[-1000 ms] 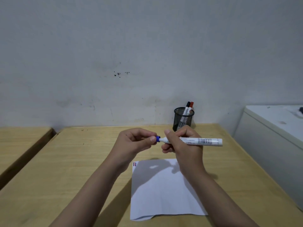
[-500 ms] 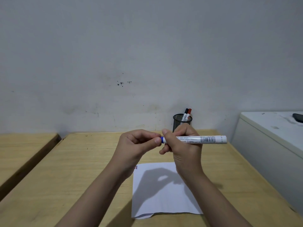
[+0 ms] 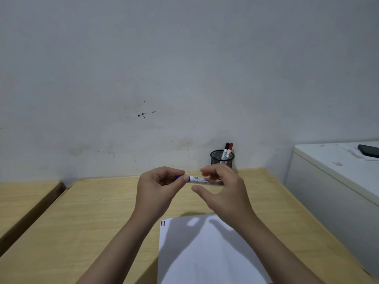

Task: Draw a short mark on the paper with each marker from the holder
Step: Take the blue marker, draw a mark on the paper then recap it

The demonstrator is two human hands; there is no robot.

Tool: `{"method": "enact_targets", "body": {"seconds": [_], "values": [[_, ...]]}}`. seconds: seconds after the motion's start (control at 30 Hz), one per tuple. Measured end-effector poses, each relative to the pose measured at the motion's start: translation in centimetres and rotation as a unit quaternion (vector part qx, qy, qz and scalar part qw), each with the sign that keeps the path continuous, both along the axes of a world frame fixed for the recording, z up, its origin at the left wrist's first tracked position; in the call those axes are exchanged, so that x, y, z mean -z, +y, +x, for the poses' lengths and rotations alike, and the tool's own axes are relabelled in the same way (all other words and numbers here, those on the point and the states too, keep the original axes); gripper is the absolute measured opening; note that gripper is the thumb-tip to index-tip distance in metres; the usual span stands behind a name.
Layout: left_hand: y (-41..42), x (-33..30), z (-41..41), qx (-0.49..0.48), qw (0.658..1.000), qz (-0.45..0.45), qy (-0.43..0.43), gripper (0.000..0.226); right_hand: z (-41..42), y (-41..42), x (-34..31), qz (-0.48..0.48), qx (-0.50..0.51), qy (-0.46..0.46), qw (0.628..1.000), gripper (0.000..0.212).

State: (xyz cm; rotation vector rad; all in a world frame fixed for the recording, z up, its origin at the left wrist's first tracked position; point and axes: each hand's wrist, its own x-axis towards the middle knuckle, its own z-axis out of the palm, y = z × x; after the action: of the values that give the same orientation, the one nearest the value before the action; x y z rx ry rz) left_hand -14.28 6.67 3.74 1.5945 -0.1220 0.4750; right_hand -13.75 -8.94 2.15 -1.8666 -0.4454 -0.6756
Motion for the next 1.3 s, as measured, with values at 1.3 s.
{"method": "enact_targets", "body": {"seconds": [1.3], "values": [[-10.5, 5.9, 21.1, -0.010, 0.968, 0.242, 0.059, 0.038, 23.0, -8.7, 3.2, -0.074, 0.211, 0.149, 0.963, 0.049]]}}
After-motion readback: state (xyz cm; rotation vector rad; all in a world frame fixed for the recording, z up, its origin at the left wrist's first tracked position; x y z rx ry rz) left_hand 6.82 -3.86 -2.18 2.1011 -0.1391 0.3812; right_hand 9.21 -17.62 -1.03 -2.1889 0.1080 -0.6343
